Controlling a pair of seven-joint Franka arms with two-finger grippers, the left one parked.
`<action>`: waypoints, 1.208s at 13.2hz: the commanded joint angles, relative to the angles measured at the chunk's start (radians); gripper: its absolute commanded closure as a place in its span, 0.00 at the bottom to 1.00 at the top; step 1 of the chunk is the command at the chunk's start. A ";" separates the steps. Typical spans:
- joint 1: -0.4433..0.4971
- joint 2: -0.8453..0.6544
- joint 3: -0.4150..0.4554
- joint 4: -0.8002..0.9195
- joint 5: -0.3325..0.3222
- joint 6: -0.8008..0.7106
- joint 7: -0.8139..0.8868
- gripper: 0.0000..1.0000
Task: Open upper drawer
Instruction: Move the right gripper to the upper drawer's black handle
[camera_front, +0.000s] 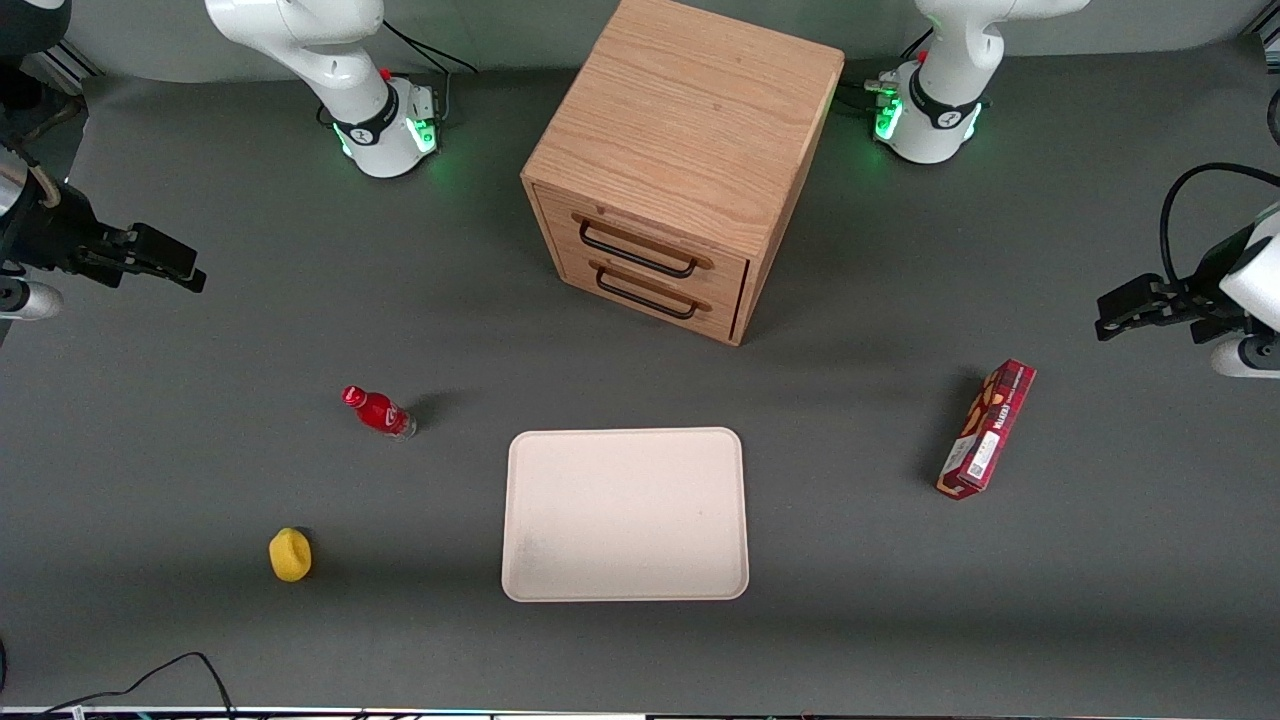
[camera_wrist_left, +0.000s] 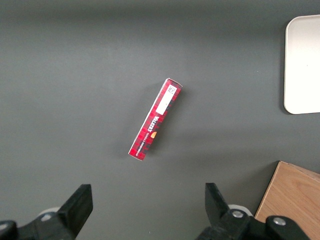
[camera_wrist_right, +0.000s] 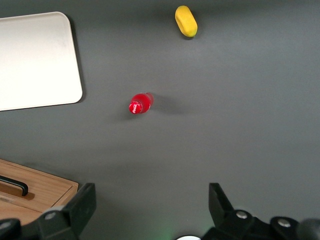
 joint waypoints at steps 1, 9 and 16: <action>0.009 -0.013 -0.008 -0.006 -0.008 -0.017 -0.010 0.00; 0.046 0.019 0.151 0.008 0.085 0.003 -0.035 0.00; 0.057 0.163 0.494 0.008 0.187 0.243 -0.116 0.00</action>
